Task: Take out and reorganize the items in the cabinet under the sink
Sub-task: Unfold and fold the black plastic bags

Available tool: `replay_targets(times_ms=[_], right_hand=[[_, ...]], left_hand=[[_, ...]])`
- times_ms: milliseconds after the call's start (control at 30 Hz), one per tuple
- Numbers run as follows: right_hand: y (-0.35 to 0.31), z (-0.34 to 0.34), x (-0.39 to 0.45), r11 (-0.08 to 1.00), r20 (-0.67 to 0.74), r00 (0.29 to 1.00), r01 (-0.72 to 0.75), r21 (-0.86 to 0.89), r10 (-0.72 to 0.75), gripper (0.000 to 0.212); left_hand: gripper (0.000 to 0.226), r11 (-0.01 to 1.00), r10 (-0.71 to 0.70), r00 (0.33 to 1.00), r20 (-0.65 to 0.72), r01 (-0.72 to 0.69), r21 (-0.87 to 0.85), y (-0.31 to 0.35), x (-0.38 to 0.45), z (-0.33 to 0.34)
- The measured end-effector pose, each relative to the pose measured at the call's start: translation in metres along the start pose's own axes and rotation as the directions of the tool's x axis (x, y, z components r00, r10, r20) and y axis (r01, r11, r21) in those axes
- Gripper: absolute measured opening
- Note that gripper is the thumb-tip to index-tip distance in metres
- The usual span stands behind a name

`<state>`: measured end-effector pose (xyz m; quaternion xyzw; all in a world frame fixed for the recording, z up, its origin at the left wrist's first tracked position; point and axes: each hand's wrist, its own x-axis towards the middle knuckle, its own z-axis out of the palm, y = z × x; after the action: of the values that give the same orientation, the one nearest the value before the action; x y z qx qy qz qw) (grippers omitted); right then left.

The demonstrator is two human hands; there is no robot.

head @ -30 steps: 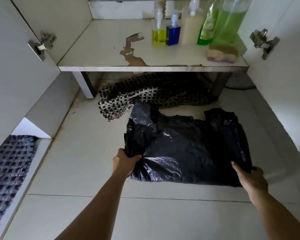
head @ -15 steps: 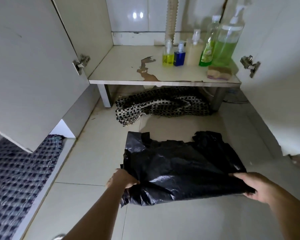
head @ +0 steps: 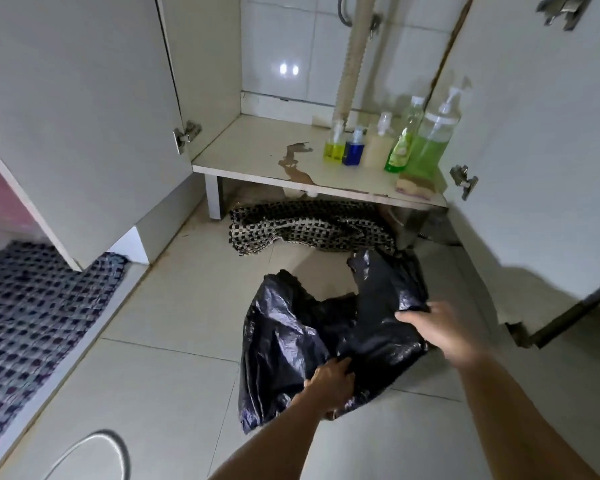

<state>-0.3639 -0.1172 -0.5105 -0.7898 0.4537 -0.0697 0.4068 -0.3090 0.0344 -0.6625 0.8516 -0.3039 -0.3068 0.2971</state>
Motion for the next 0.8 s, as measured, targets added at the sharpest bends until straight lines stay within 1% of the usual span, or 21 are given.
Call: replay_targets(times_ms=[33,67,100,133,167,200,233,267,300,333,400,433,467,500,567,600,633,700,733,767,800], right_hand=[[-0.007,0.014,-0.003,0.997,0.015,0.998,0.055,-0.055,-0.054,0.027],[-0.015,0.028,-0.01,0.987,0.035,0.995,0.099,-0.129,-0.095,0.027],[-0.018,0.044,-0.012,0.974,0.059,0.989,0.145,-0.174,-0.137,0.028],[-0.022,0.059,-0.017,0.964,0.102,0.98,0.189,-0.184,-0.173,0.03],[-0.025,0.076,-0.021,0.952,0.119,0.968,0.241,-0.189,-0.221,0.03],[-0.031,0.09,-0.03,0.932,0.143,0.953,0.294,-0.214,-0.268,0.028],[-0.034,0.103,-0.039,0.892,0.183,0.933,0.351,-0.286,-0.309,0.026],[-0.036,0.115,-0.049,0.847,0.229,0.912,0.403,-0.346,-0.34,0.024],[-0.035,0.128,-0.058,0.806,0.269,0.886,0.458,-0.376,-0.378,0.025],[-0.032,0.139,-0.067,0.786,0.307,0.871,0.483,-0.386,-0.384,0.03],[-0.019,0.163,-0.078,0.758,0.413,0.835,0.523,-0.39,-0.364,0.036],[-0.012,0.173,-0.085,0.732,0.479,0.806,0.553,-0.398,-0.348,0.039],[-0.007,0.181,-0.091,0.718,0.548,0.778,0.567,-0.404,-0.307,0.041],[-0.001,0.188,-0.095,0.715,0.6,0.754,0.572,-0.402,-0.266,0.042],[0.006,0.193,-0.102,0.731,0.683,0.702,0.571,-0.373,-0.2,0.042],[0.007,0.192,-0.104,0.743,0.711,0.674,0.576,-0.339,-0.198,0.04],[0.007,0.19,-0.102,0.766,0.727,0.654,0.571,-0.294,-0.209,0.039],[0.001,0.181,-0.093,0.854,0.734,0.638,0.495,-0.161,-0.232,0.039],[-0.003,0.174,-0.086,0.909,0.716,0.651,0.414,-0.055,-0.253,0.035],[-0.004,0.168,-0.077,0.944,0.662,0.695,0.325,0.061,-0.282,0.027],[-0.004,0.16,-0.065,0.956,0.547,0.784,0.248,0.155,-0.292,0.021]], left_hand=[[0.034,0.984,-0.023,0.998,0.058,0.032,-0.177,-0.005,0.0,-0.003],[0.032,0.948,-0.068,0.998,0.005,0.066,-0.311,-0.021,0.016,-0.004],[0.03,0.976,-0.008,0.97,-0.243,-0.046,-0.213,-0.038,0.028,-0.002],[0.031,0.929,0.114,0.976,-0.186,-0.171,-0.328,-0.046,0.026,-0.003],[0.031,0.845,0.103,0.994,0.022,-0.075,-0.529,-0.057,0.019,-0.004],[0.03,0.736,0.058,0.986,0.159,0.066,-0.674,-0.055,0.005,-0.021],[0.028,0.624,-0.05,0.999,0.002,0.033,-0.781,-0.047,-0.003,-0.029],[0.028,0.518,-0.22,0.973,0.067,0.175,-0.837,-0.041,-0.011,-0.043],[0.029,0.467,-0.326,0.942,0.085,0.238,-0.852,-0.046,-0.015,-0.051],[0.029,0.423,-0.419,0.905,0.076,0.269,-0.865,-0.051,-0.023,-0.065],[0.021,0.329,-0.568,0.823,0.018,0.247,-0.911,-0.063,-0.034,-0.092],[0.016,0.325,-0.635,0.771,-0.037,0.224,-0.919,-0.07,-0.039,-0.103],[0.012,0.358,-0.675,0.732,-0.094,0.213,-0.909,-0.075,-0.044,-0.111],[0.013,0.383,-0.696,0.705,-0.135,0.207,-0.9,-0.079,-0.047,-0.116],[0.03,0.463,-0.717,0.671,-0.19,0.255,-0.849,-0.081,-0.054,-0.12],[0.038,0.51,-0.714,0.671,-0.2,0.303,-0.805,-0.082,-0.055,-0.119],[0.047,0.535,-0.702,0.686,-0.188,0.334,-0.776,-0.081,-0.055,-0.116],[0.074,0.526,-0.672,0.732,-0.117,0.36,-0.77,-0.079,-0.055,-0.108],[0.088,0.543,-0.657,0.747,-0.101,0.376,-0.751,-0.081,-0.052,-0.103],[0.101,0.573,-0.649,0.755,-0.1,0.398,-0.717,-0.087,-0.049,-0.097],[0.113,0.603,-0.647,0.755,-0.102,0.427,-0.674,-0.101,-0.039,-0.088]])
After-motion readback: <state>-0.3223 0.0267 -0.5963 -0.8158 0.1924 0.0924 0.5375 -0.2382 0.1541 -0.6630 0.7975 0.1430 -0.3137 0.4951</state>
